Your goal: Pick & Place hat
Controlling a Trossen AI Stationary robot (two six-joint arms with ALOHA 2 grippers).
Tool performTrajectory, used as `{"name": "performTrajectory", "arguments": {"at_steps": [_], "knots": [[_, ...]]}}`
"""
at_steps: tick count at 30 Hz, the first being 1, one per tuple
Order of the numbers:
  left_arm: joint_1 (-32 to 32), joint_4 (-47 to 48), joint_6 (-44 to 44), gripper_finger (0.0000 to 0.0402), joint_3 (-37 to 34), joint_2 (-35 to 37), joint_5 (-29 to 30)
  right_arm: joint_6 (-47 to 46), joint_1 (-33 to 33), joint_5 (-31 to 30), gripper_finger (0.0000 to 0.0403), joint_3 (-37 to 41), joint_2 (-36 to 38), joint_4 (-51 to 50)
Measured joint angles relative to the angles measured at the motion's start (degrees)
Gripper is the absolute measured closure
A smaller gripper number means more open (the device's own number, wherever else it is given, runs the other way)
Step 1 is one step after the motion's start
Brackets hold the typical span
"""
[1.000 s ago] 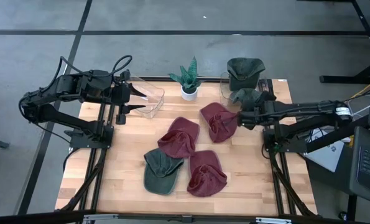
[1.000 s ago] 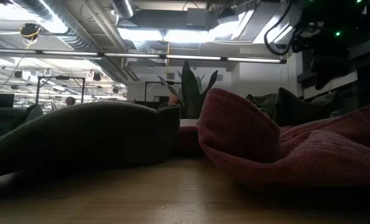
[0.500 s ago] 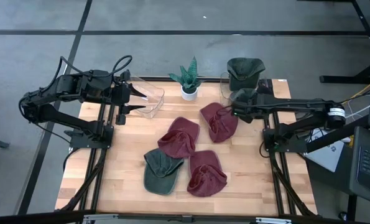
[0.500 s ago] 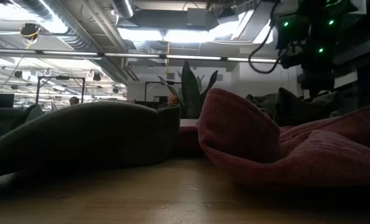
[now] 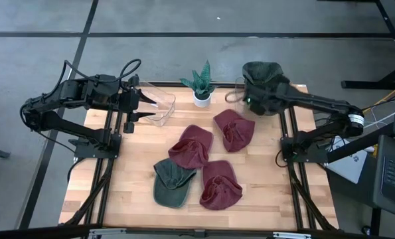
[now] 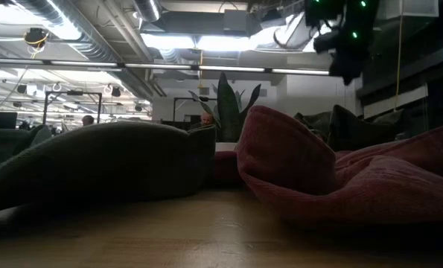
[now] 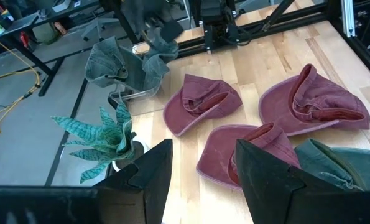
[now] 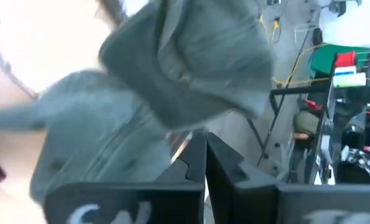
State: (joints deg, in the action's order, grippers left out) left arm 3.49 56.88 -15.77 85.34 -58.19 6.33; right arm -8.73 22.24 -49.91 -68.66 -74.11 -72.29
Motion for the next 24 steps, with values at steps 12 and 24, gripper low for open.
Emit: {"name": "performTrajectory", "arguments": {"at_steps": [12,24], "knots": [[0.0,0.1,0.2,0.0231,0.0,0.6,0.0,-13.9,4.7,36.7,0.0386,-12.3,1.5,-14.2],[0.0,0.1,0.5,0.0231,0.0,4.4,0.0,-6.5,-1.7,31.5,0.0359,-0.9,11.7,-11.5]]}}
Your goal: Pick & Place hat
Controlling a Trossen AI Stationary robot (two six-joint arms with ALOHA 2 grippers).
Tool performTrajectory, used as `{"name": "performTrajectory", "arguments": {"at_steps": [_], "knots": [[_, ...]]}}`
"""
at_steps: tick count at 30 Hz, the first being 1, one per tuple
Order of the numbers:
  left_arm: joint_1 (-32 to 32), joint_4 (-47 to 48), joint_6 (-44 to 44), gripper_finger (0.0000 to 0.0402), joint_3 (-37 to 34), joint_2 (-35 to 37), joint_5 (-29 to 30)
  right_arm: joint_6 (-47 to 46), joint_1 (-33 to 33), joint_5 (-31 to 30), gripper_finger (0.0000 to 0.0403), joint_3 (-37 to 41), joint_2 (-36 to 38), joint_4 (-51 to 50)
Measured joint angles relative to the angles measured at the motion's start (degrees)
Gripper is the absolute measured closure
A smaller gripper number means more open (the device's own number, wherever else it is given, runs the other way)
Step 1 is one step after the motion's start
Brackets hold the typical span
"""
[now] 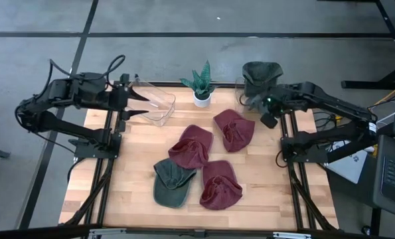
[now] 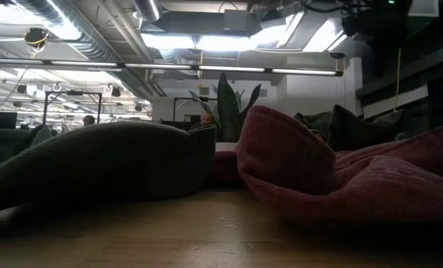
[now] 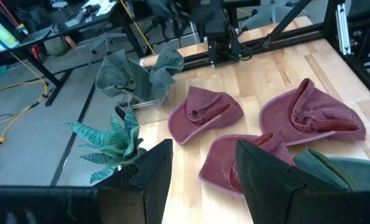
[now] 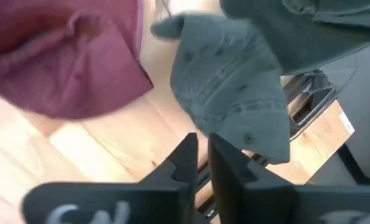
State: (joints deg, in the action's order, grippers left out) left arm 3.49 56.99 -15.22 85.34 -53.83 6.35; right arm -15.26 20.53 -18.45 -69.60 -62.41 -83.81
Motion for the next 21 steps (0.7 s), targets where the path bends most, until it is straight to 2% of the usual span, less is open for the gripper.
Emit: {"name": "performTrajectory", "arguments": {"at_steps": [6,10,17,21], "knots": [[0.0,0.0,3.4,0.0231,0.0,2.9,-0.1,-1.2,-4.7,0.9,0.0303,9.5,3.0,4.4],[0.0,0.0,5.1,0.0231,0.0,4.7,-2.3,-3.6,-5.8,0.1,0.0280,12.0,1.9,7.7],[0.0,0.0,7.0,0.0231,0.0,9.0,-4.7,-4.3,-5.8,0.0,0.0278,12.9,-6.8,9.9],[0.0,-0.3,7.0,0.0231,0.1,11.1,-4.7,-6.9,-6.0,-4.7,0.0282,12.9,-12.0,9.5]]}}
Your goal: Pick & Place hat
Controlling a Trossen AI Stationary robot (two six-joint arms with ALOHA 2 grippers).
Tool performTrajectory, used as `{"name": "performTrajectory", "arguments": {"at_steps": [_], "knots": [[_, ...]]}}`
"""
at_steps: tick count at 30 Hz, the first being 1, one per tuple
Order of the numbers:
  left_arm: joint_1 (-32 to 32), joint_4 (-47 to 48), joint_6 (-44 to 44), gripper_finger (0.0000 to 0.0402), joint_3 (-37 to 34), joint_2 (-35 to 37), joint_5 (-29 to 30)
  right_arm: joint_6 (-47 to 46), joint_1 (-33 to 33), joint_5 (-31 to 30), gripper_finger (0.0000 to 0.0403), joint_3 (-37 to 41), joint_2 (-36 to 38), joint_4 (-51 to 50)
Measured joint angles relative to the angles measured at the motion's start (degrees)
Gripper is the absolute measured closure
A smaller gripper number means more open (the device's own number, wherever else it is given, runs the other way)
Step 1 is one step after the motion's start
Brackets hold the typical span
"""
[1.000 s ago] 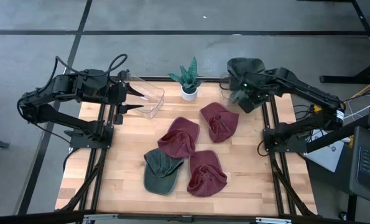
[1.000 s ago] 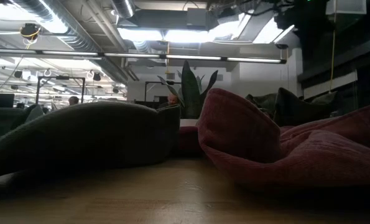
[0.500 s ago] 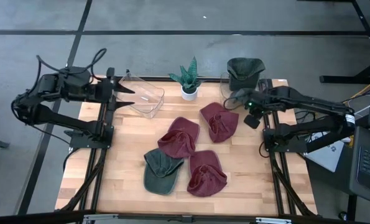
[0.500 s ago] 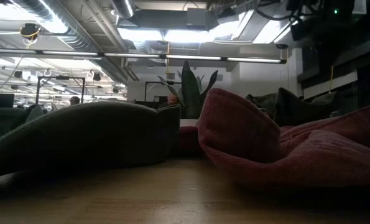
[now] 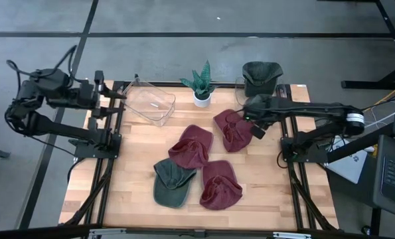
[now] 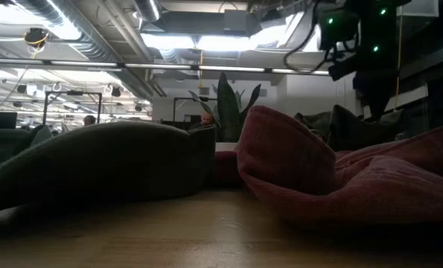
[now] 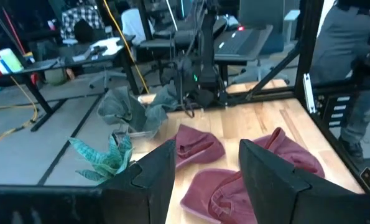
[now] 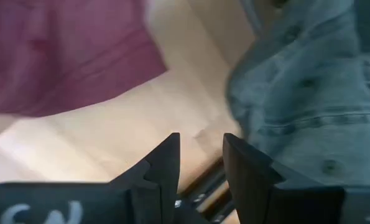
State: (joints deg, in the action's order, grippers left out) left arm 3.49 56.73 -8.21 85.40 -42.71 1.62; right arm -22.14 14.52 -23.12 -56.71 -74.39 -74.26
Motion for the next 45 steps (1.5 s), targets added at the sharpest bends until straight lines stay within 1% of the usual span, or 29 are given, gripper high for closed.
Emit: {"name": "performTrajectory", "arguments": {"at_steps": [4,9,18,21,23,25,26,30,35,37,38,40,42,44,45], "knots": [[0.0,-0.1,0.0,0.0231,0.0,0.8,0.3,-1.5,-0.6,-4.0,0.0284,0.0,-2.4,0.0],[0.0,0.0,1.0,0.0231,0.0,1.0,0.3,-2.1,-0.8,-10.1,0.0284,0.0,-2.5,0.3],[0.0,0.0,1.5,0.0231,0.0,0.9,0.2,-1.4,4.1,-10.9,0.0285,-0.1,-3.2,2.2],[0.0,0.0,1.5,0.0231,0.0,0.9,0.2,-0.6,5.7,-10.8,0.0307,-0.1,-4.2,3.1],[0.0,0.0,1.5,0.0231,0.0,0.9,0.2,0.9,6.6,-10.6,0.0337,-0.1,-4.9,4.9],[0.0,0.0,1.5,0.0231,0.0,0.9,0.2,3.0,7.4,-9.1,0.0378,-0.1,-5.7,6.4],[0.0,0.0,1.6,0.0231,0.0,0.9,0.2,3.7,7.6,-8.6,0.0390,-0.1,-6.0,6.7],[0.0,0.0,1.7,0.0231,0.0,0.9,0.2,1.6,8.0,-10.3,0.0399,-1.8,-6.5,2.7],[0.0,0.0,1.6,0.0231,0.0,0.9,0.2,1.2,8.0,-13.9,0.0400,-7.1,-6.5,-2.2],[0.0,0.0,1.6,0.0231,0.0,0.9,0.2,2.0,8.0,-13.5,0.0401,-9.6,-6.5,-2.7],[0.0,0.0,1.6,0.0231,0.0,0.9,0.2,1.9,8.0,-12.0,0.0401,-10.6,-6.5,-2.8],[0.0,0.0,1.5,0.0231,0.0,0.9,0.2,-2.6,8.0,-7.8,0.0399,-11.7,-6.5,-2.7],[0.0,0.0,1.5,0.0231,0.0,0.9,0.2,-10.7,8.0,-3.4,0.0393,-11.7,-6.5,-2.9],[0.0,0.1,1.5,0.0231,0.0,0.9,0.2,-18.9,7.5,-1.8,0.0386,-10.9,-6.5,-2.5],[0.0,0.1,1.5,0.0231,0.0,1.0,0.2,-21.6,7.1,-1.7,0.0382,-10.2,-6.5,-2.0]]}}
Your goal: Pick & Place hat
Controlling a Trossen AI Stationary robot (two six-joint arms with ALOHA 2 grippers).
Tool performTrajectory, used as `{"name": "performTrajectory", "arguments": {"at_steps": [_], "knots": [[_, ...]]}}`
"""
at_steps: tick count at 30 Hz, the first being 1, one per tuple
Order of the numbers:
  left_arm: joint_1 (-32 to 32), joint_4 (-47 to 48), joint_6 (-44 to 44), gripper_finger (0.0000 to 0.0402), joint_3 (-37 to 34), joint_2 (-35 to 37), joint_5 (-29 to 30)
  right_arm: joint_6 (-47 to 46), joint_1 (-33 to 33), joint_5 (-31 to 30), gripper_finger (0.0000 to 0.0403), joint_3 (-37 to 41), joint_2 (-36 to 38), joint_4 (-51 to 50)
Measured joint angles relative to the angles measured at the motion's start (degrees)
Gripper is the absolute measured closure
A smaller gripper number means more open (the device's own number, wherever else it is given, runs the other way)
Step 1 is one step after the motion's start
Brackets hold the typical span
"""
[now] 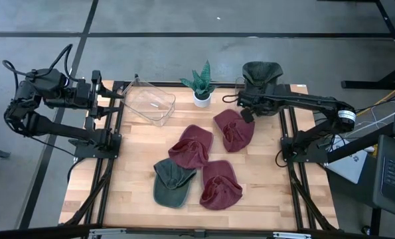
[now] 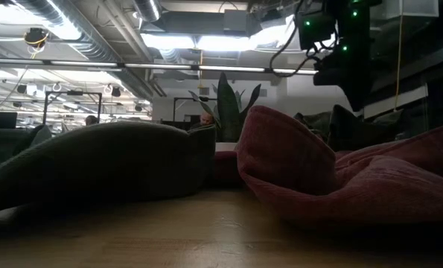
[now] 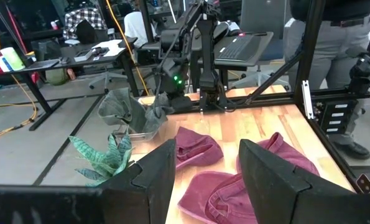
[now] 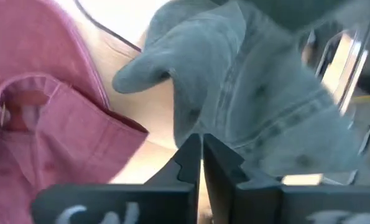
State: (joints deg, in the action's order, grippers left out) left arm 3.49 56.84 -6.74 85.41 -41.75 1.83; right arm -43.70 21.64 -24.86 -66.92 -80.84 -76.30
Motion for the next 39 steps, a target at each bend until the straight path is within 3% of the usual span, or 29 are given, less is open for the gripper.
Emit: {"name": "performTrajectory", "arguments": {"at_steps": [9,17,24,32,35,37,39], "knots": [[0.0,0.4,-3.9,0.0231,-0.1,0.6,0.0,-0.7,-0.6,-2.5,0.0348,1.0,0.0,2.4],[0.0,0.4,-2.9,0.0231,-0.1,0.6,0.0,2.6,-3.8,-0.6,0.0276,1.0,0.0,2.8],[0.0,0.4,-2.9,0.0231,-0.1,0.6,0.0,4.1,-3.8,-5.6,0.0226,1.4,0.0,2.0],[0.0,0.3,-2.9,0.0231,-0.1,0.6,0.1,6.0,-2.3,-5.3,0.0222,6.2,-0.5,5.7],[0.0,0.3,-2.9,0.0231,-0.1,0.6,0.1,5.5,-2.3,-8.4,0.0226,6.8,-0.5,5.8],[0.0,0.3,-2.9,0.0231,-0.1,0.6,0.1,5.7,-2.1,-10.1,0.0245,6.9,-0.5,6.0],[0.0,0.3,-2.9,0.0231,-0.1,0.6,0.1,7.2,-1.3,-10.3,0.0291,6.9,-0.5,6.1]]}}
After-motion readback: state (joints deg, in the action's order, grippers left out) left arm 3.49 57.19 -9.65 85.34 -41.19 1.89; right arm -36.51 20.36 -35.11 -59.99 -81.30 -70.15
